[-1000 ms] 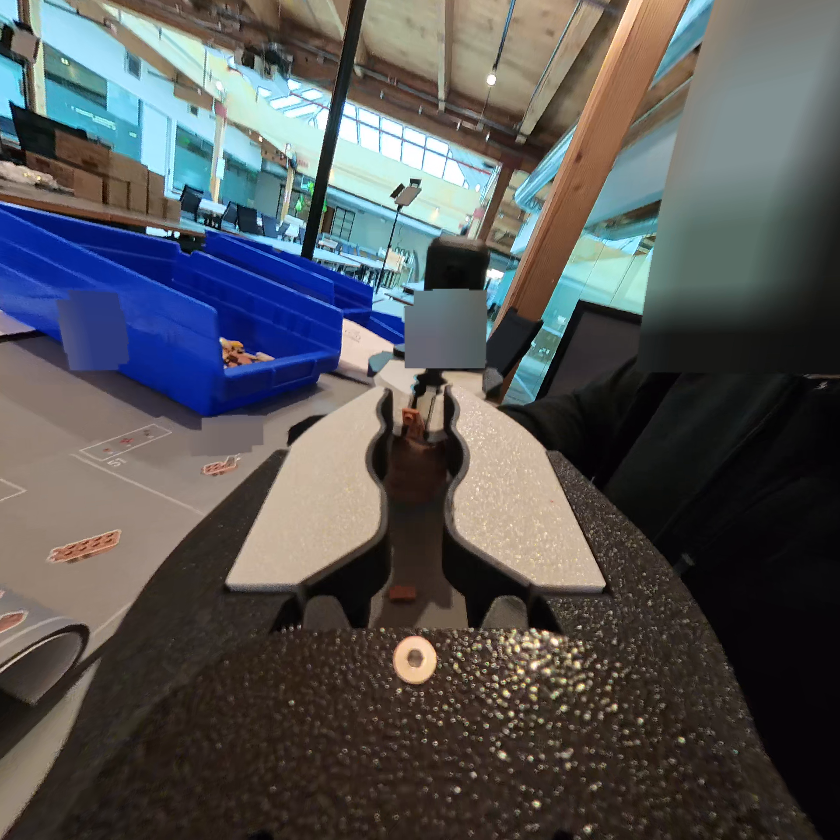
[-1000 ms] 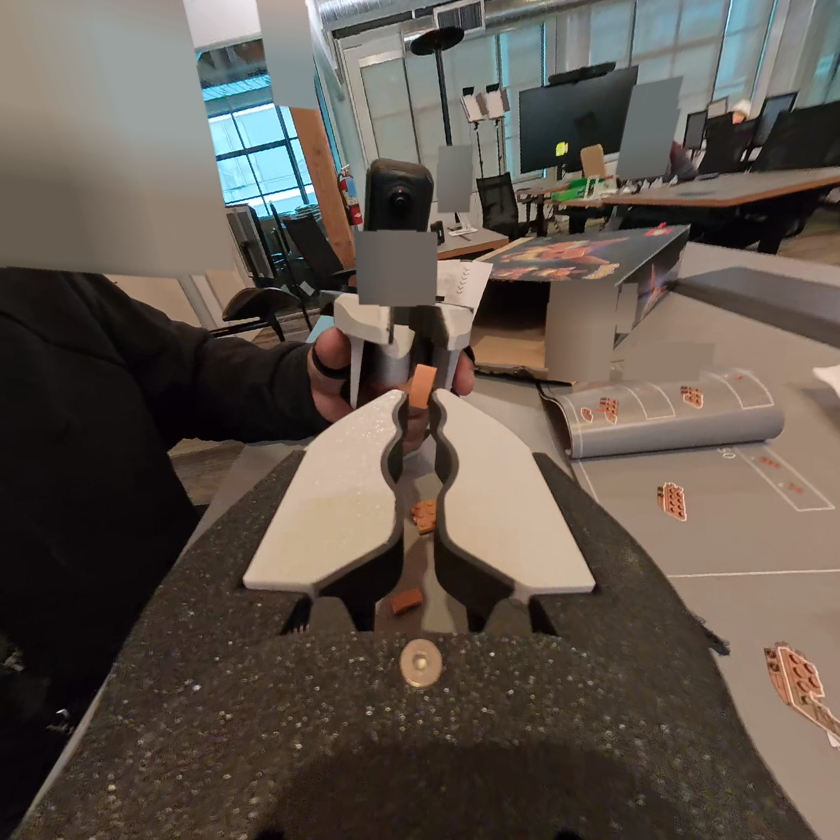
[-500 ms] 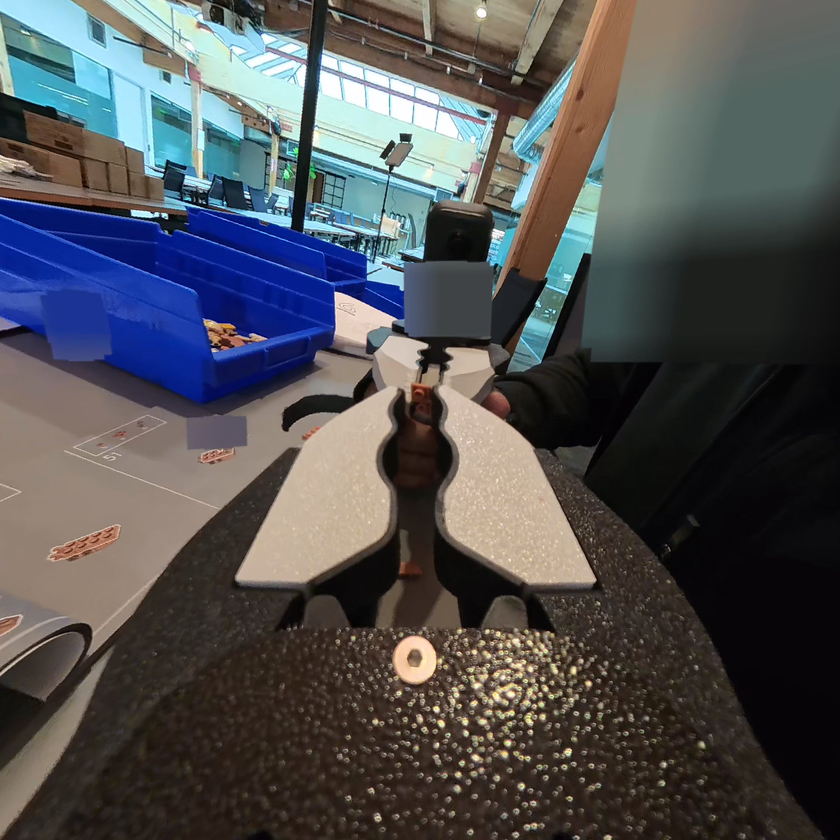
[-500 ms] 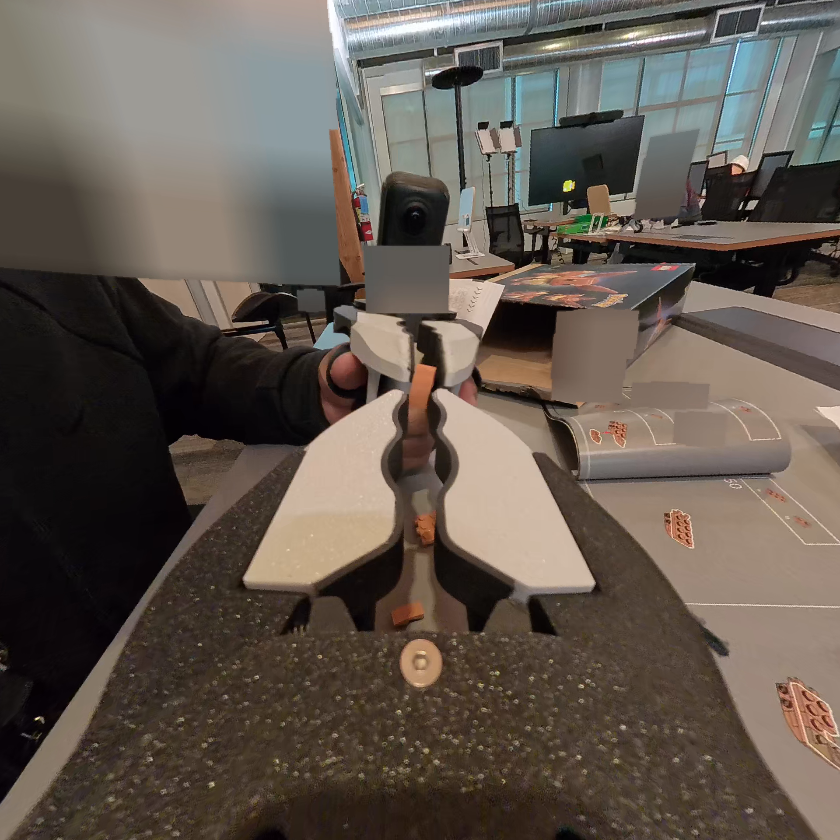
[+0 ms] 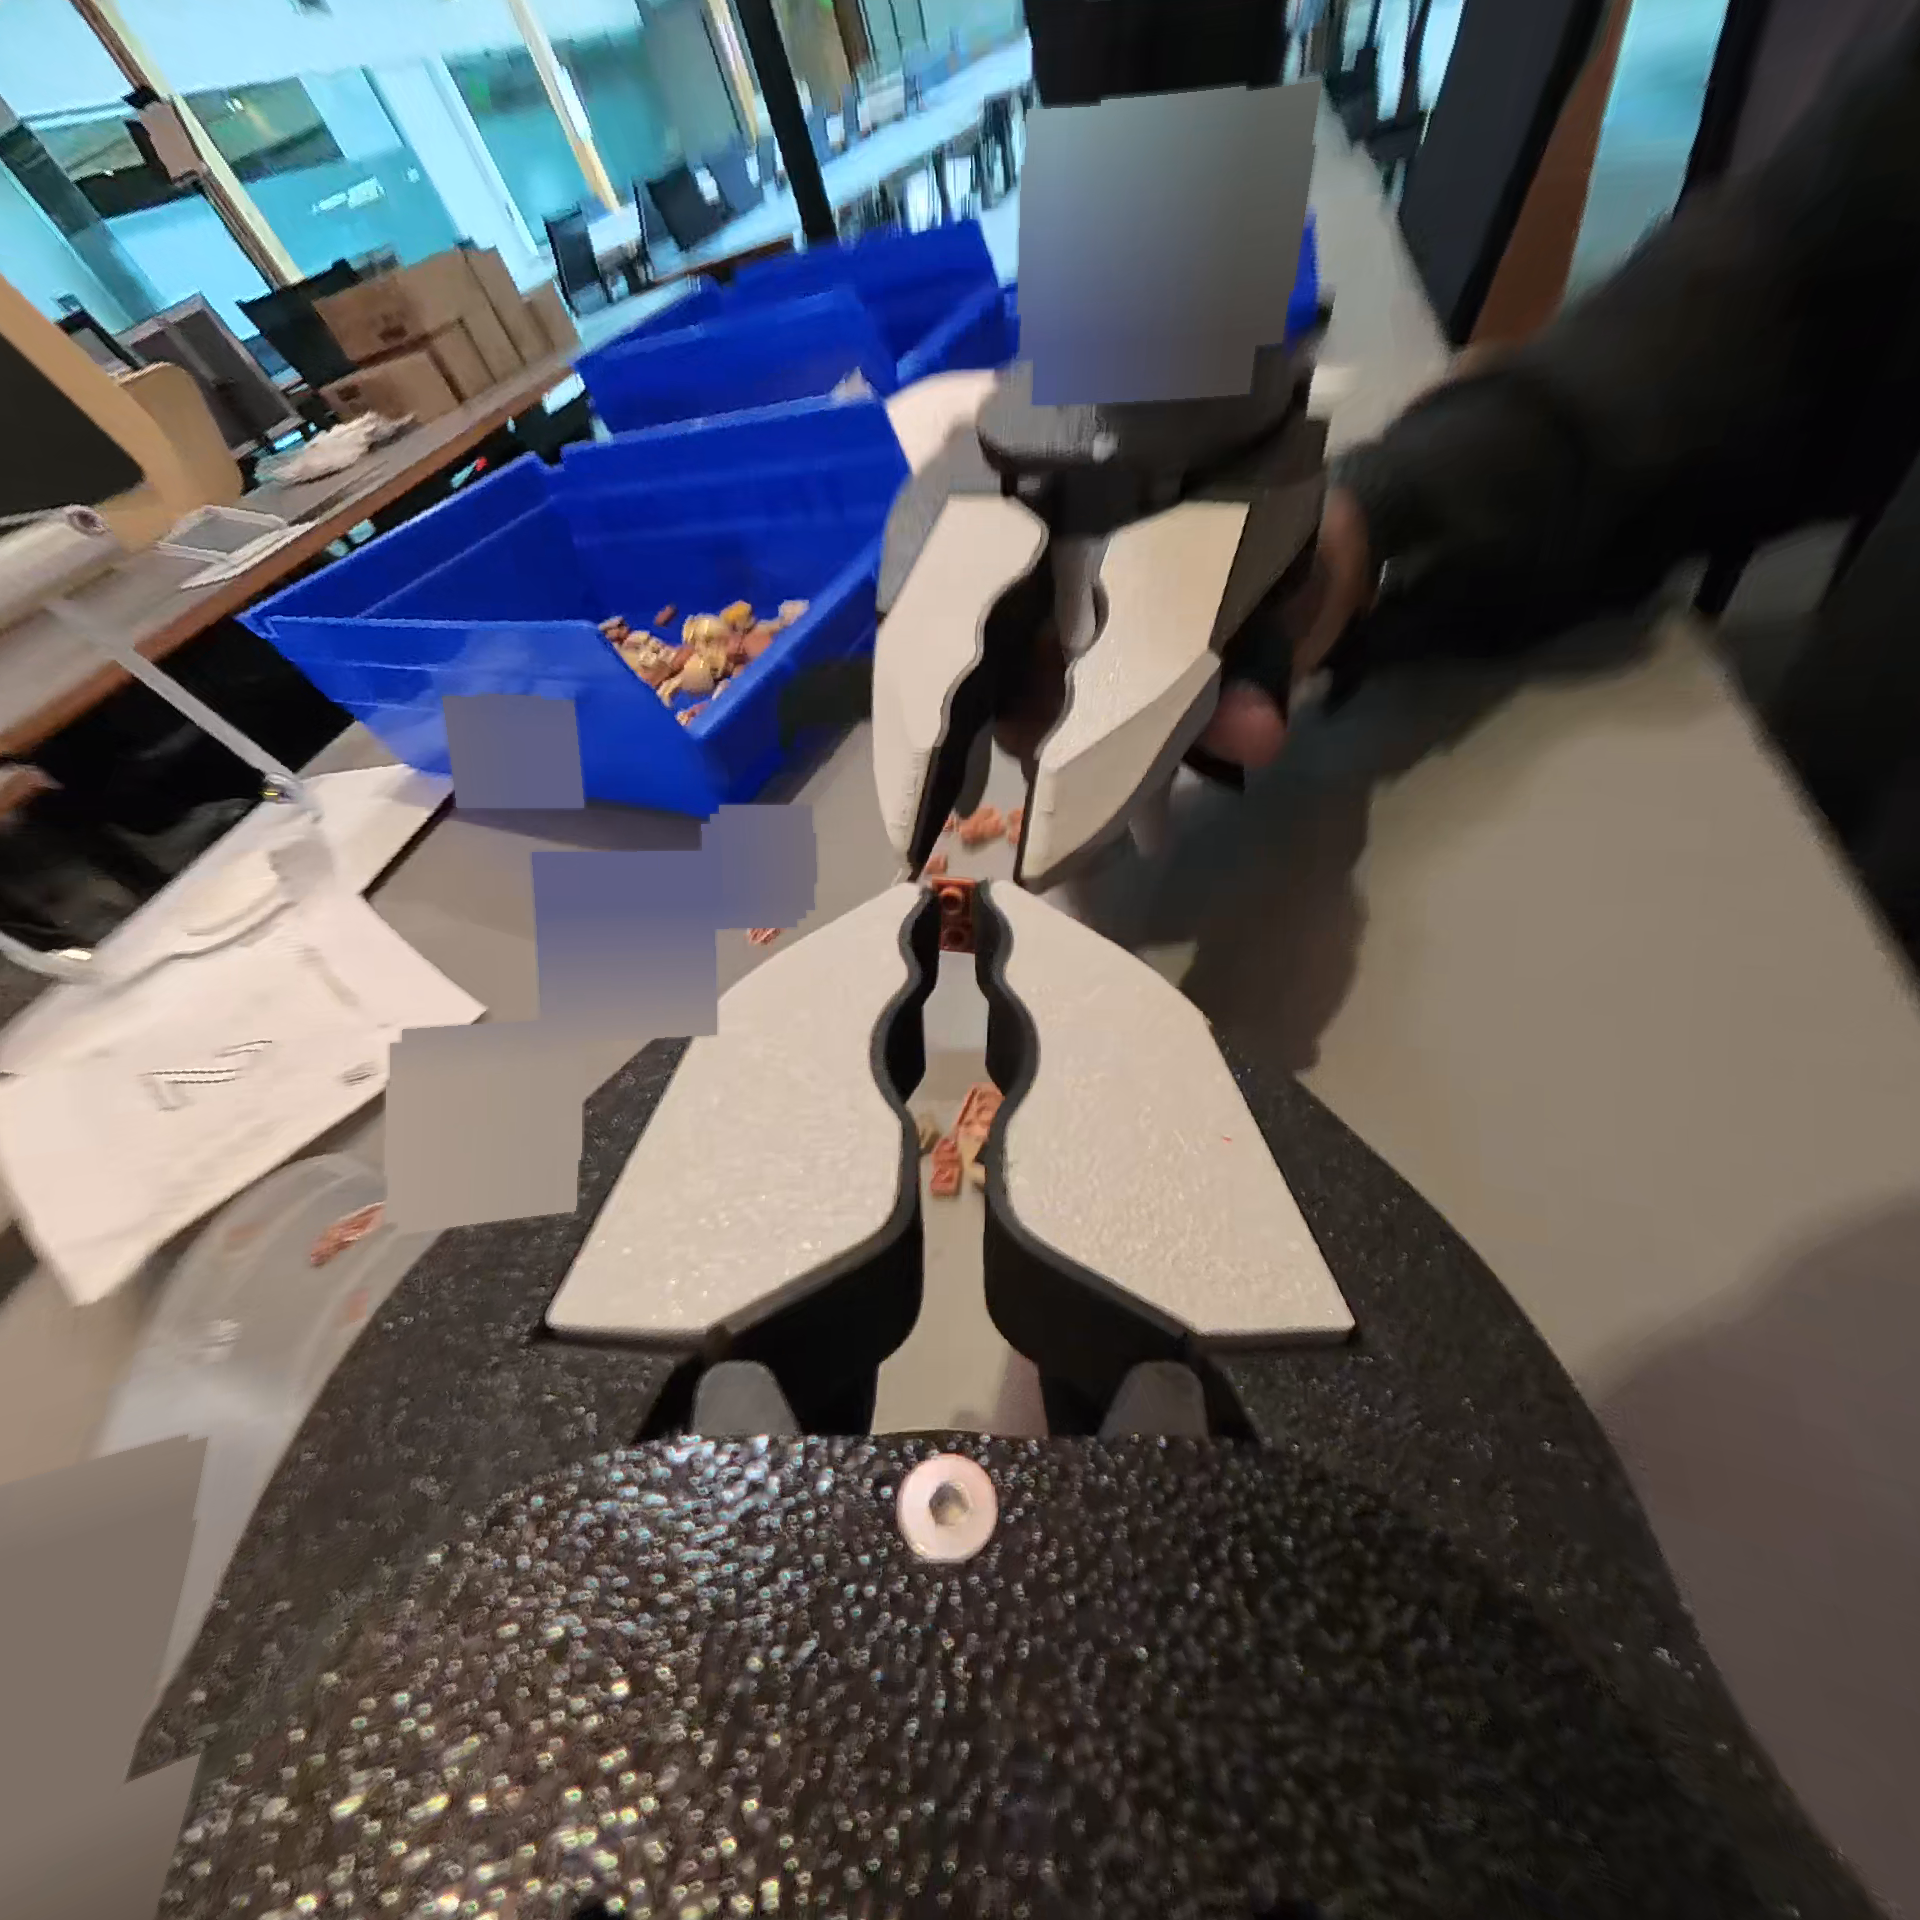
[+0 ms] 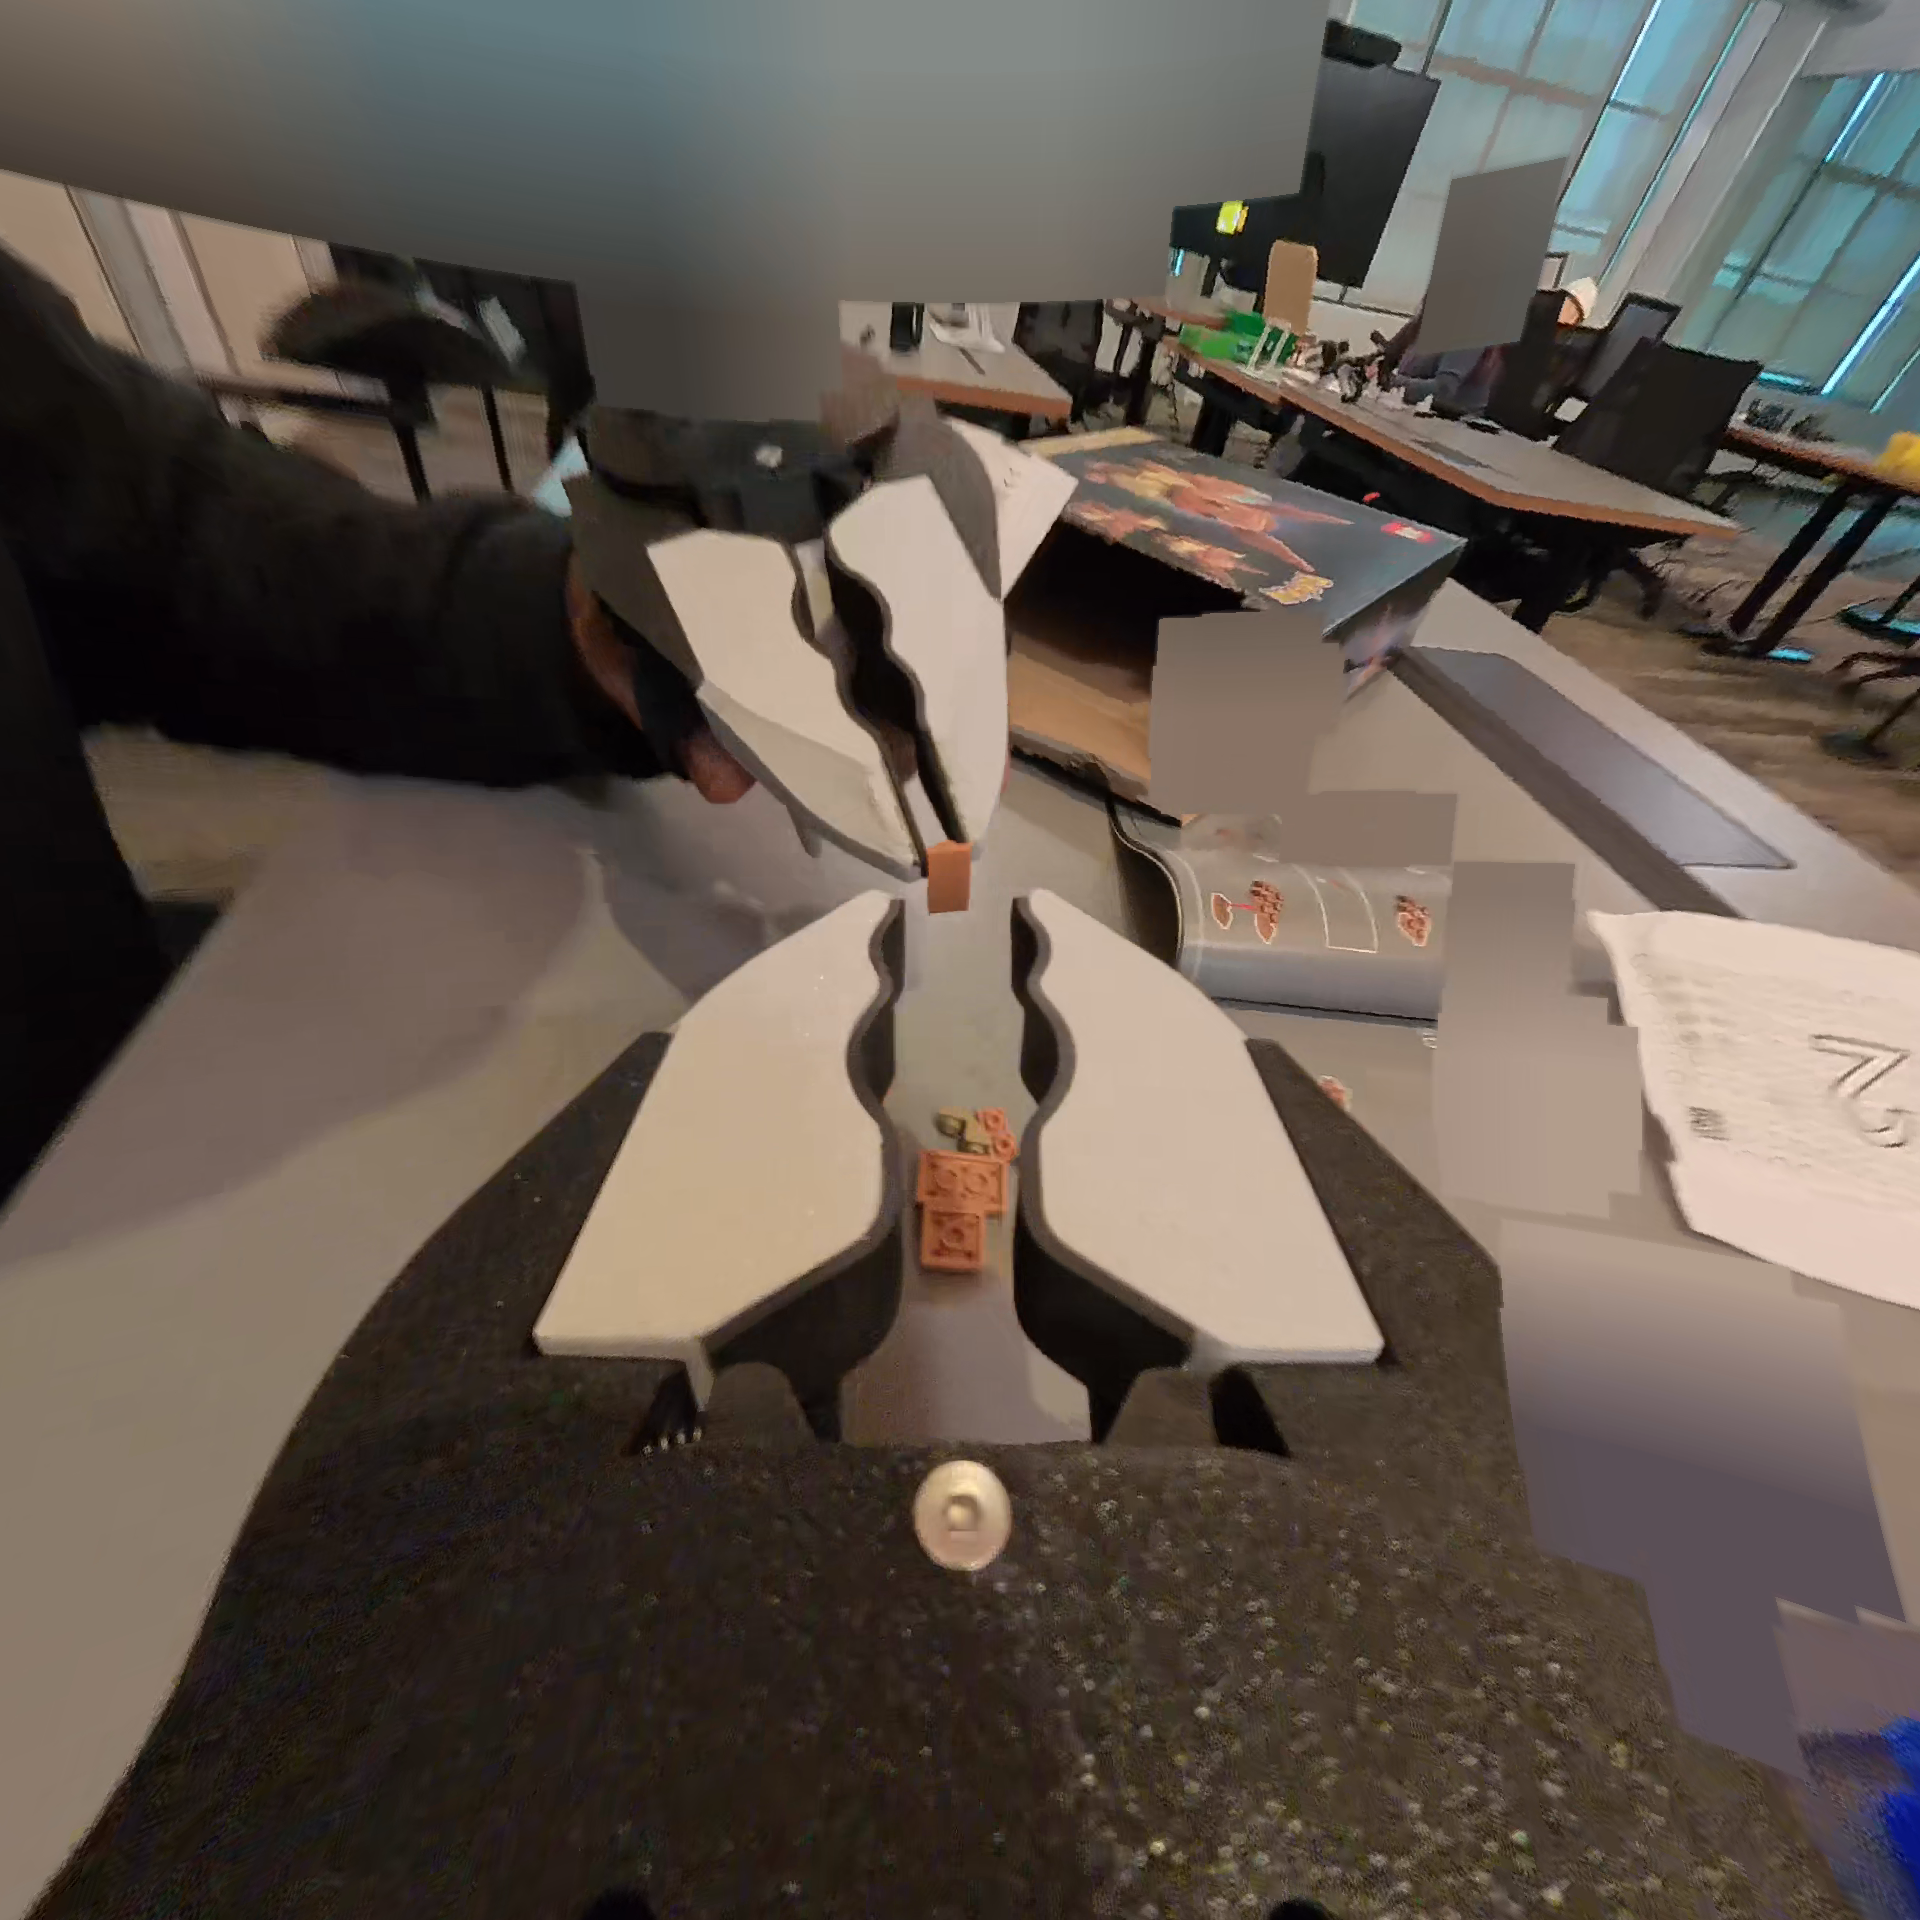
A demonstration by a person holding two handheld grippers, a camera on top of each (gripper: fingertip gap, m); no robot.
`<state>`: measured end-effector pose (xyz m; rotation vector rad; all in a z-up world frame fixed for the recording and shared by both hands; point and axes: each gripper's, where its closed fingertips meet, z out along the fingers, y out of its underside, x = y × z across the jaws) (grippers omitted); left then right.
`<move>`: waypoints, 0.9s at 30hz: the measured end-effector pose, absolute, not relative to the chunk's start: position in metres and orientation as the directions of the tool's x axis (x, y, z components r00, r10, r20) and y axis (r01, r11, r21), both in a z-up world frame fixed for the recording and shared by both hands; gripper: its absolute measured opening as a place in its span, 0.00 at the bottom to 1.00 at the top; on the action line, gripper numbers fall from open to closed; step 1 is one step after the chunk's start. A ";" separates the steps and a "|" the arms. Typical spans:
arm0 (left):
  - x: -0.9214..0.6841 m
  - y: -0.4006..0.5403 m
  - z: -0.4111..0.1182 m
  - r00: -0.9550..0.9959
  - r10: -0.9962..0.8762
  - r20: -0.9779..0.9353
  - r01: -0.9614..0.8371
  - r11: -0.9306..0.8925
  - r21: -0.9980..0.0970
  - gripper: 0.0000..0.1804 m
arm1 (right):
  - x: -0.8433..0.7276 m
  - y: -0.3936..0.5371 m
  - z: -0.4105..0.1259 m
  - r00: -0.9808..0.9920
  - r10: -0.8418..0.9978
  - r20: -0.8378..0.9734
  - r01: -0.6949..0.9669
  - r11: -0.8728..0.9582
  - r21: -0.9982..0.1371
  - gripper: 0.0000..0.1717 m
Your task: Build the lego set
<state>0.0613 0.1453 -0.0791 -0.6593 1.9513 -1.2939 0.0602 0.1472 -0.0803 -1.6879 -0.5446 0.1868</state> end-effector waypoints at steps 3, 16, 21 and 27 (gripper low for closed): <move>0.059 0.141 -0.083 -0.639 -0.703 -0.312 -0.028 0.426 -0.904 0.03 | 0.054 0.148 -0.093 0.832 0.460 0.309 0.403 -0.119 -0.908 0.11; 0.056 0.134 -0.095 -0.686 -0.658 -0.311 -0.048 0.467 -0.883 0.03 | 0.050 0.148 -0.102 0.801 0.449 0.395 0.496 -0.131 -0.858 0.07; 0.055 0.134 -0.097 -0.702 -0.653 -0.285 -0.060 0.453 -0.890 0.03 | 0.050 0.147 -0.104 0.805 0.458 0.378 0.486 -0.144 -0.862 0.05; 0.054 0.133 -0.093 -0.720 -0.670 -0.179 -0.094 0.350 -0.932 0.05 | 0.050 0.146 -0.099 0.824 0.471 0.316 0.420 -0.132 -0.898 0.04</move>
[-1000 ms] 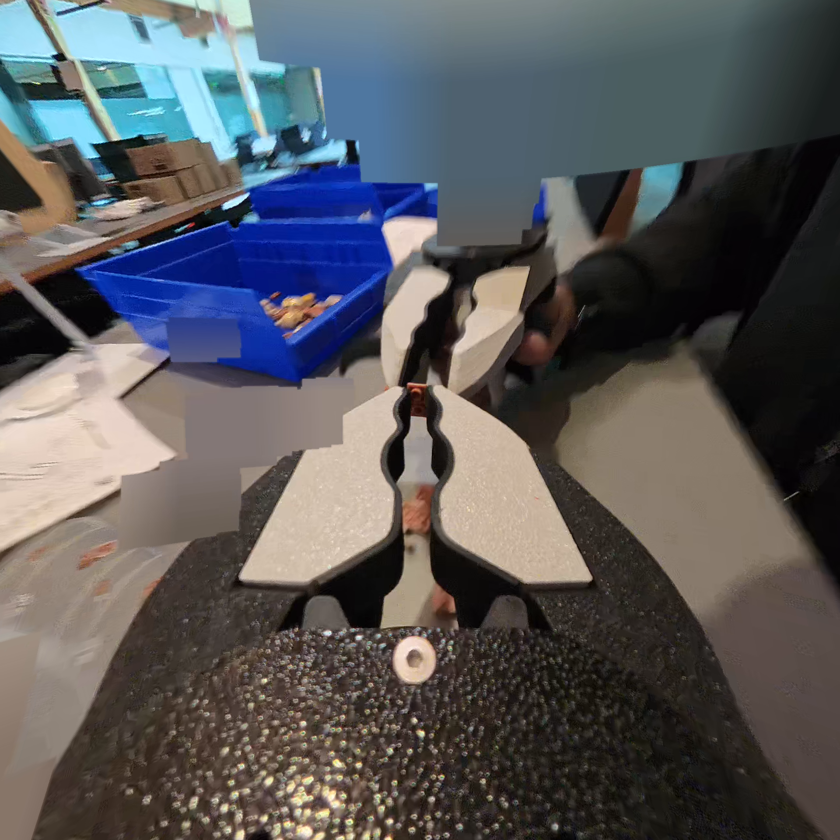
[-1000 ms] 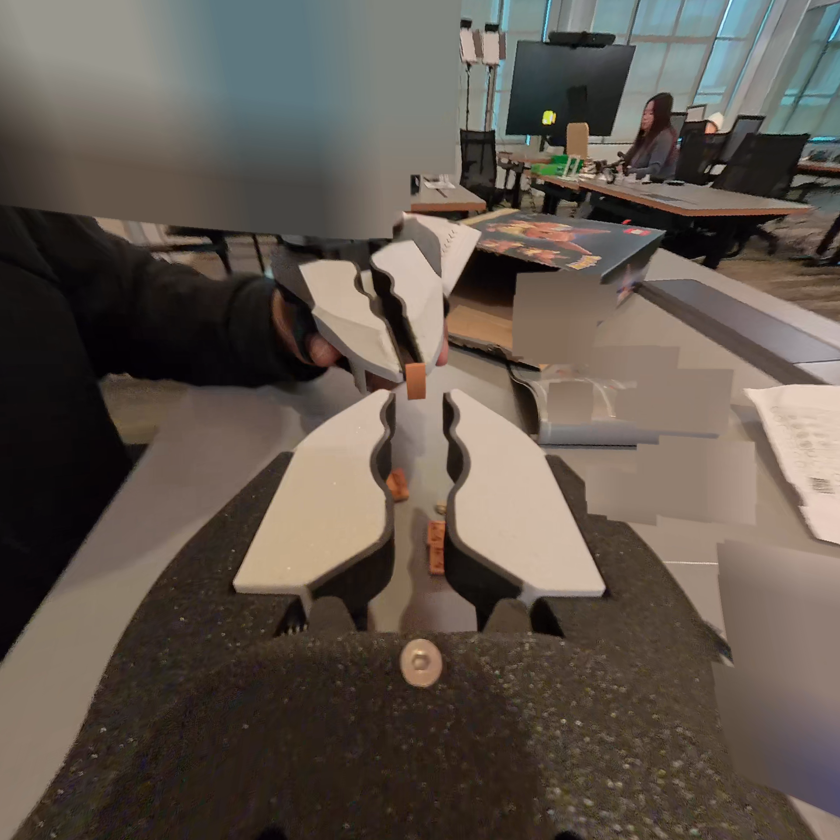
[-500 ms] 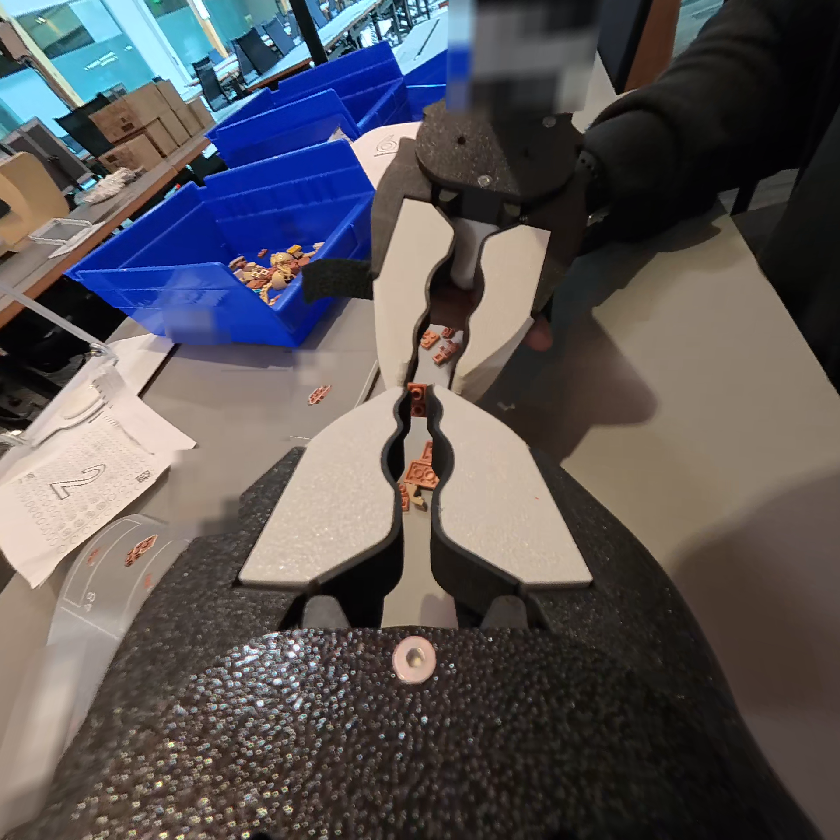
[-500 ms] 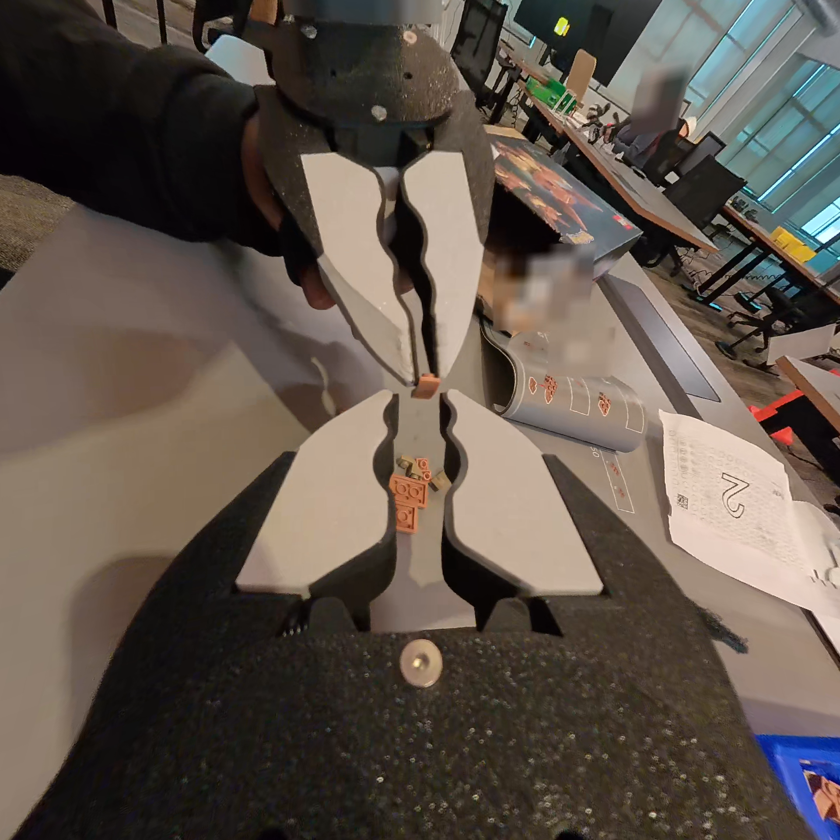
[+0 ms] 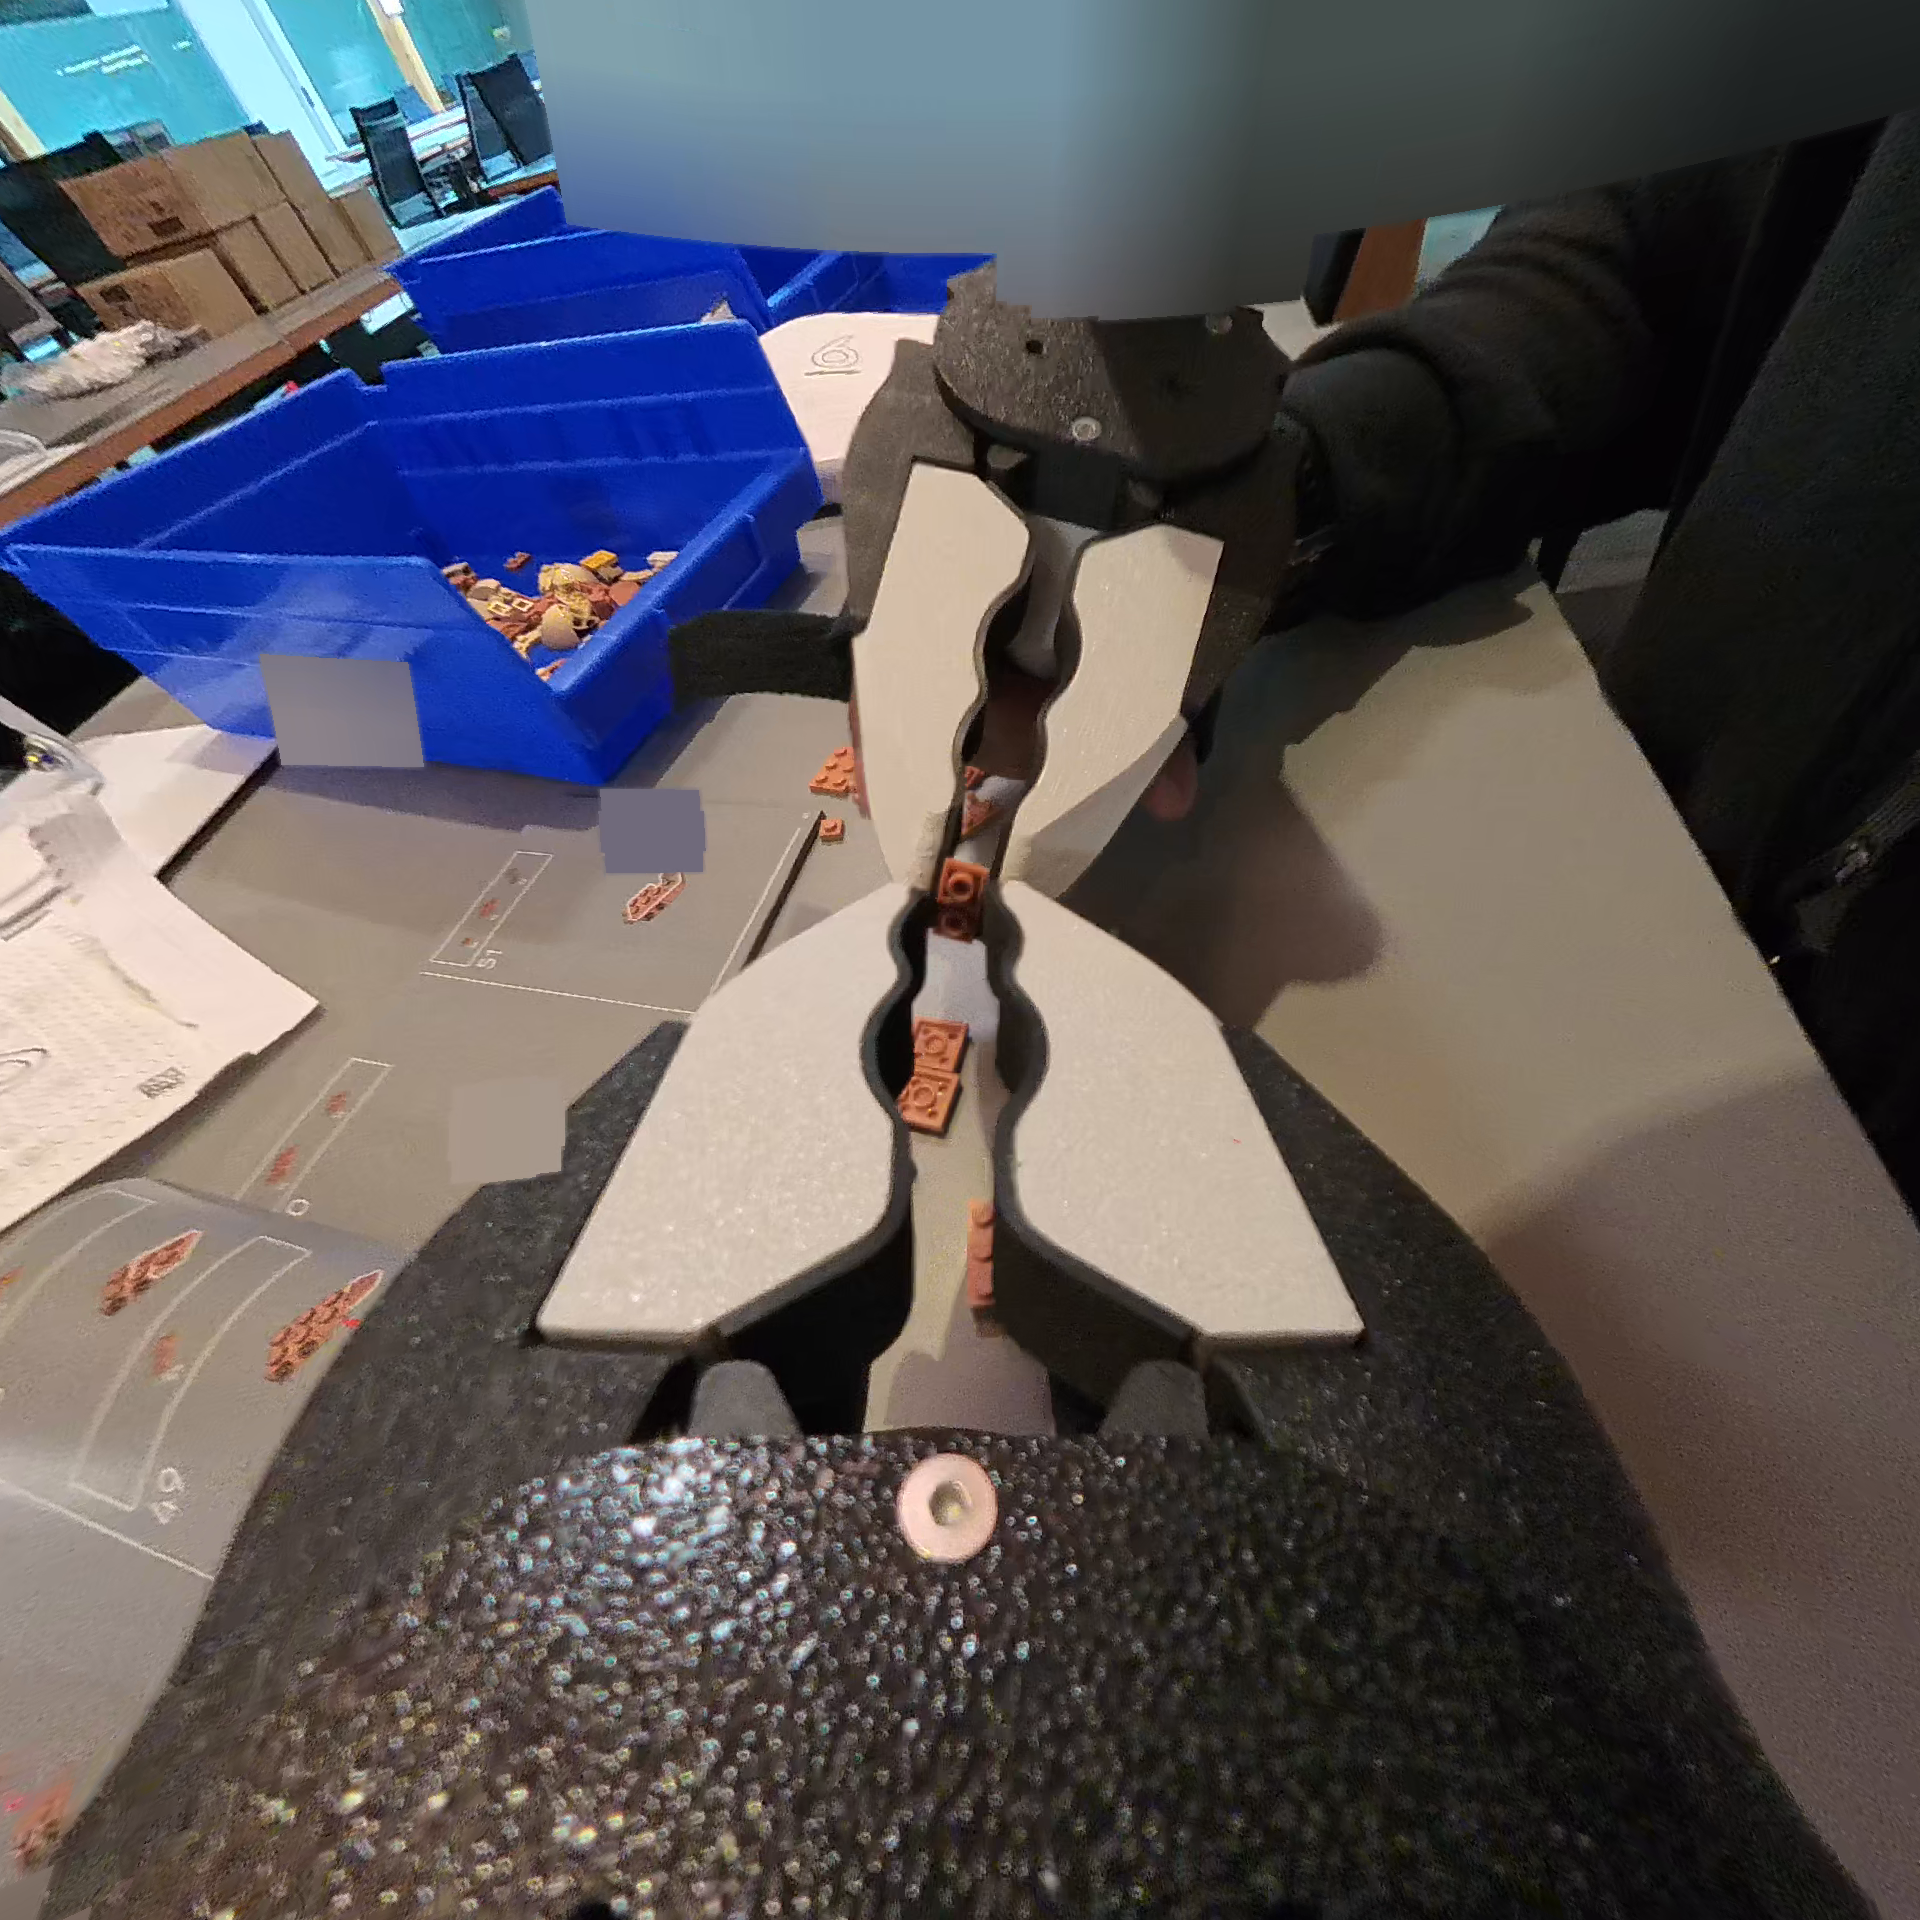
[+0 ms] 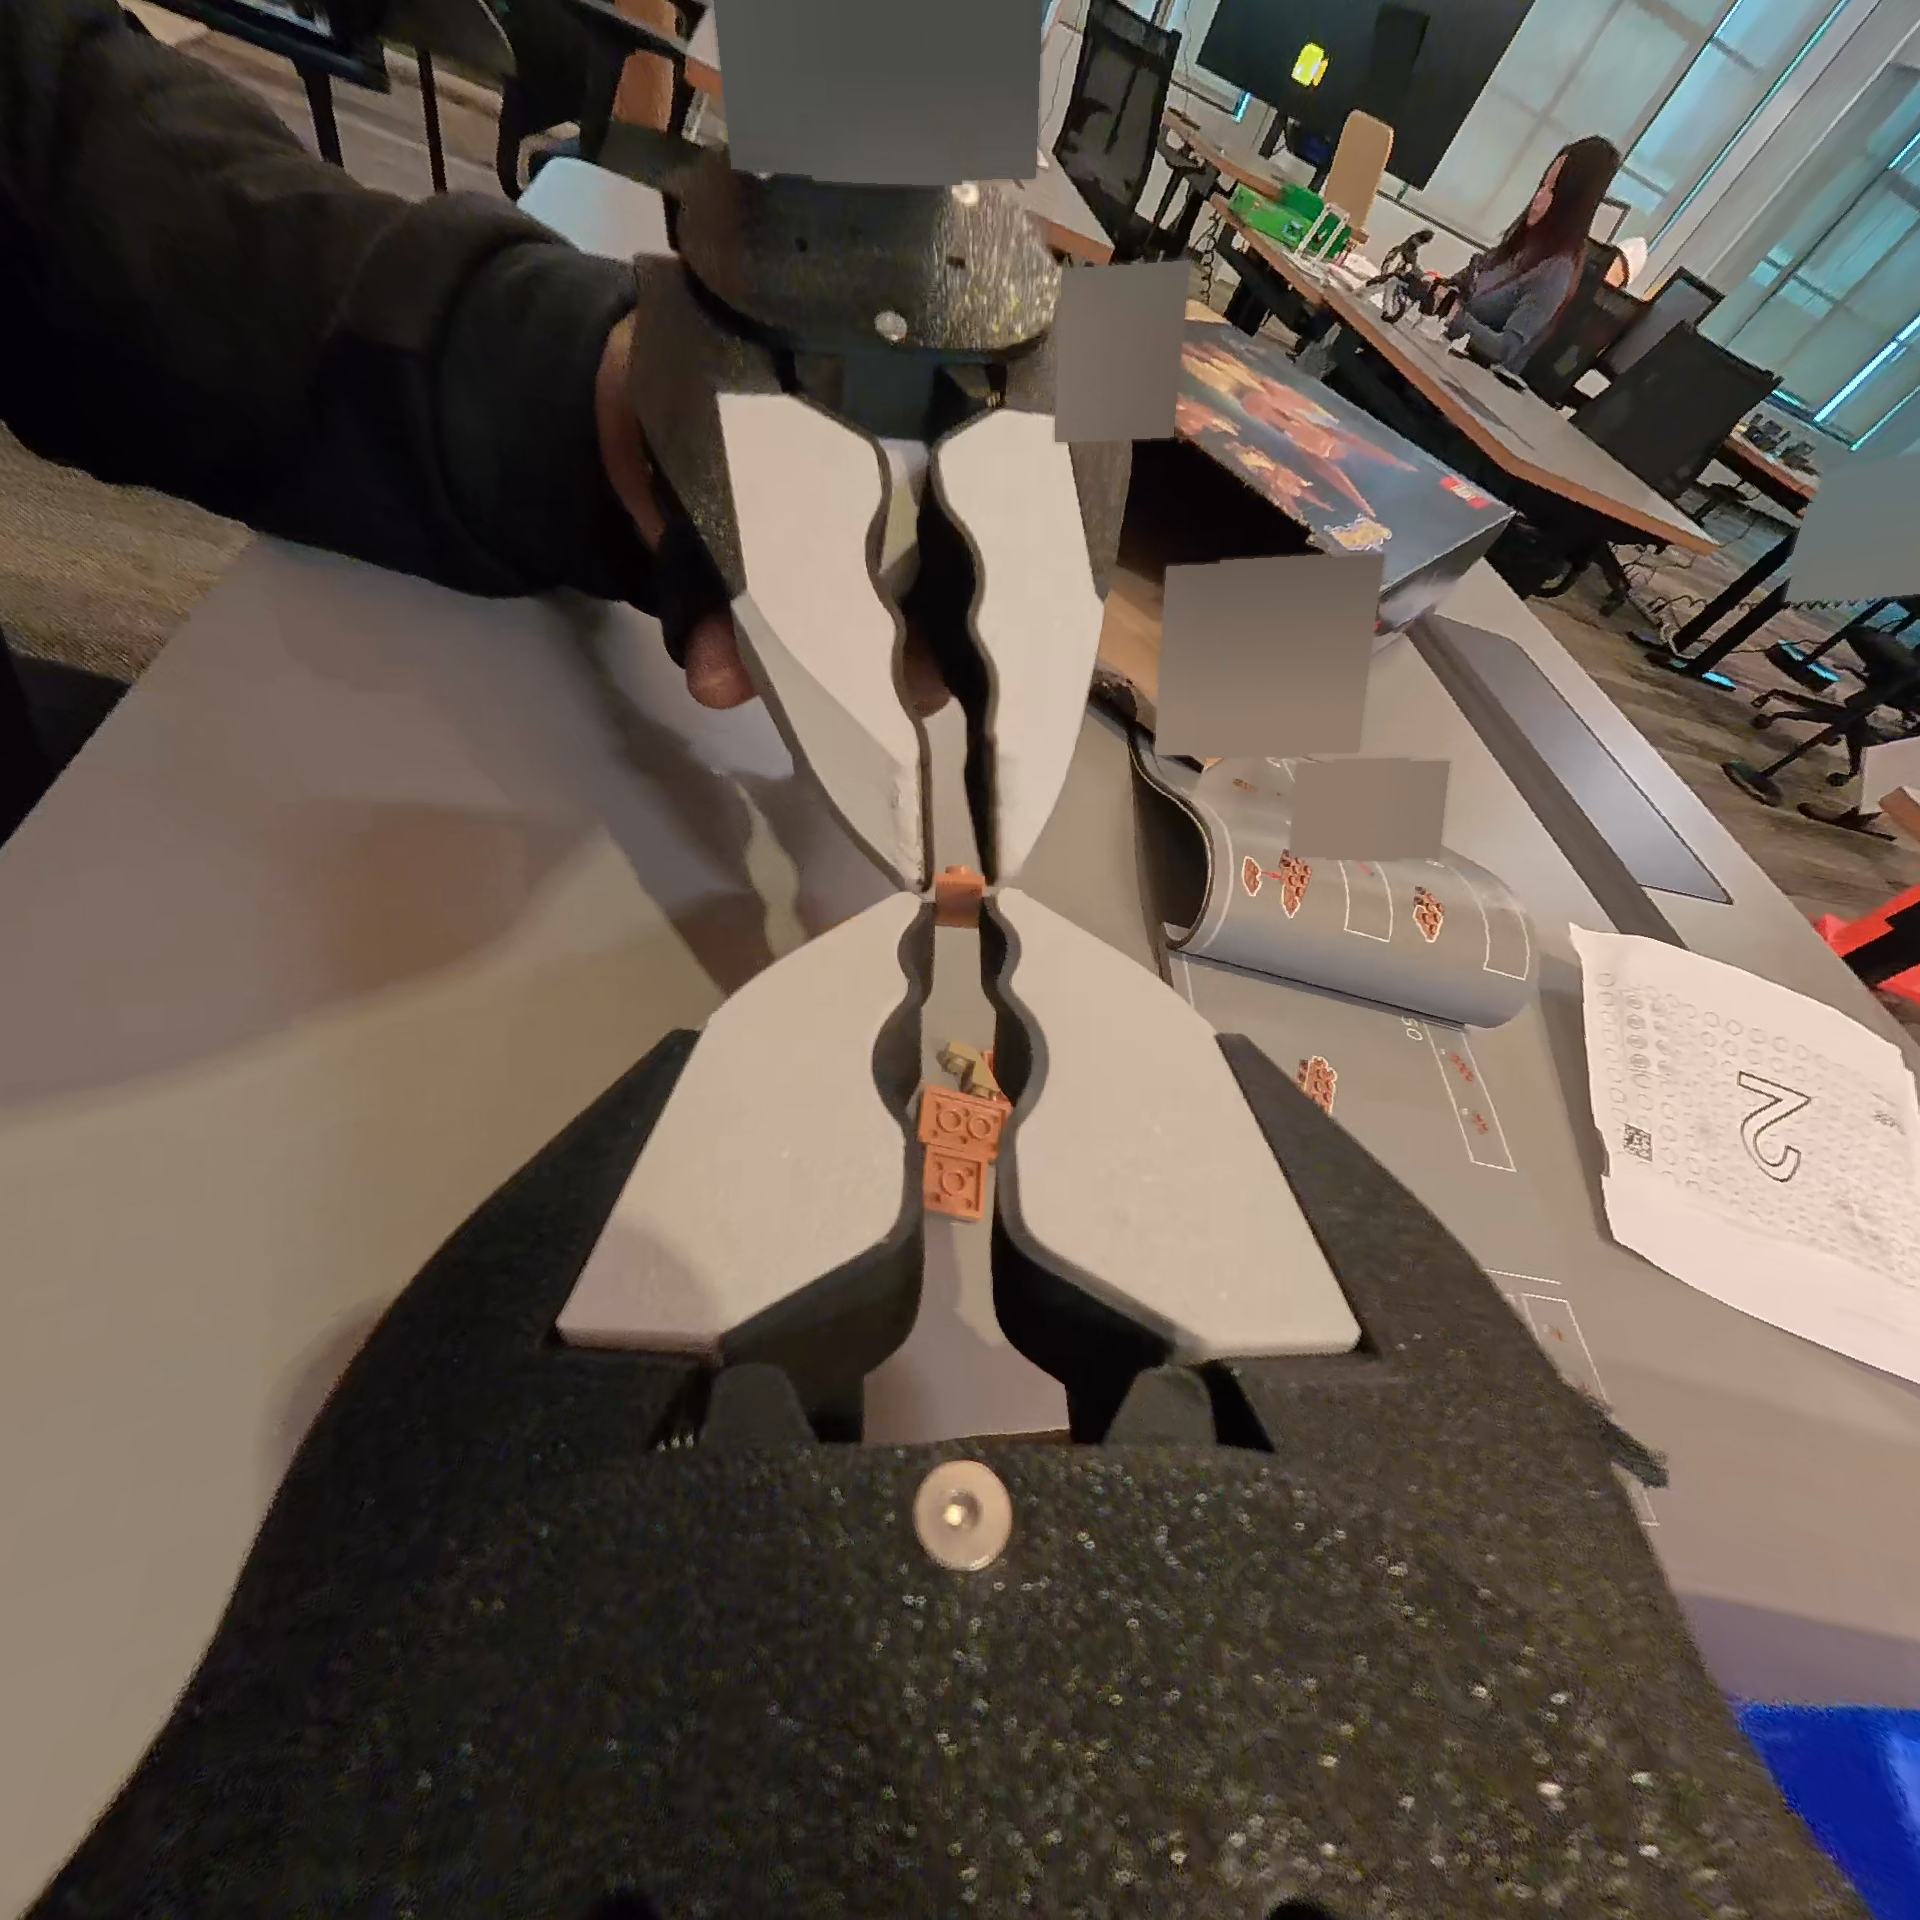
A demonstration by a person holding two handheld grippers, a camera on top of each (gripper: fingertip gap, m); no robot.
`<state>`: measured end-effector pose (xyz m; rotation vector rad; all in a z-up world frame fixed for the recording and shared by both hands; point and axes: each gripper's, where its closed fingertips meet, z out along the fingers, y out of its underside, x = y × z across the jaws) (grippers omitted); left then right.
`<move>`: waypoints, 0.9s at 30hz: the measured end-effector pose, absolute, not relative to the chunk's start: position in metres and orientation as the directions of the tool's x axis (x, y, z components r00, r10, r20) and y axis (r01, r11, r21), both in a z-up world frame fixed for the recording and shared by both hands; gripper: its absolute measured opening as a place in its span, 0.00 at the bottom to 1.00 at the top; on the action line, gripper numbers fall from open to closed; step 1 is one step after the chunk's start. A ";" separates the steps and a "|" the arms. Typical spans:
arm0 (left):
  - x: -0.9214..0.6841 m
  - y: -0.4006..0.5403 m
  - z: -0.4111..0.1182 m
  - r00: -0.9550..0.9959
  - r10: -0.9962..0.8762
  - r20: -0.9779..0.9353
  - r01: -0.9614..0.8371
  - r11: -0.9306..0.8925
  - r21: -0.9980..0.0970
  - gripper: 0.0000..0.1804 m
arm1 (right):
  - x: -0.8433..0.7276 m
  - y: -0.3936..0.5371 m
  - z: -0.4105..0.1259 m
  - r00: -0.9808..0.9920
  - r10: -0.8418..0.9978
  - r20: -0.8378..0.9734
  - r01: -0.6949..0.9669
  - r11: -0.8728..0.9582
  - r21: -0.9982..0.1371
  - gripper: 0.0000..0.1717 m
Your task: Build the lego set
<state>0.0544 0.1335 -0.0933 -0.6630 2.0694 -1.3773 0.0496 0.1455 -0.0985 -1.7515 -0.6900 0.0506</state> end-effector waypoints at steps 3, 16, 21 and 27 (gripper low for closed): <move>0.055 0.138 -0.089 -0.719 -0.684 -0.125 -0.109 0.289 -0.951 0.09 | 0.051 0.145 -0.094 0.839 0.473 0.268 0.367 -0.128 -0.921 0.04; 0.026 0.168 -0.165 -0.771 -0.637 -0.010 -0.449 0.555 -0.701 0.20 | 0.058 0.143 -0.097 0.862 0.476 0.174 0.288 -0.178 -0.941 0.04; 0.030 0.165 -0.179 -0.772 -0.635 -0.033 -0.456 0.589 -0.668 0.16 | 0.055 0.144 -0.101 0.859 0.486 0.163 0.287 -0.193 -0.938 0.04; 0.032 0.155 -0.178 -0.765 -0.642 0.056 -0.488 0.521 -0.700 0.10 | 0.055 0.143 -0.101 0.862 0.494 0.115 0.247 -0.210 -0.946 0.04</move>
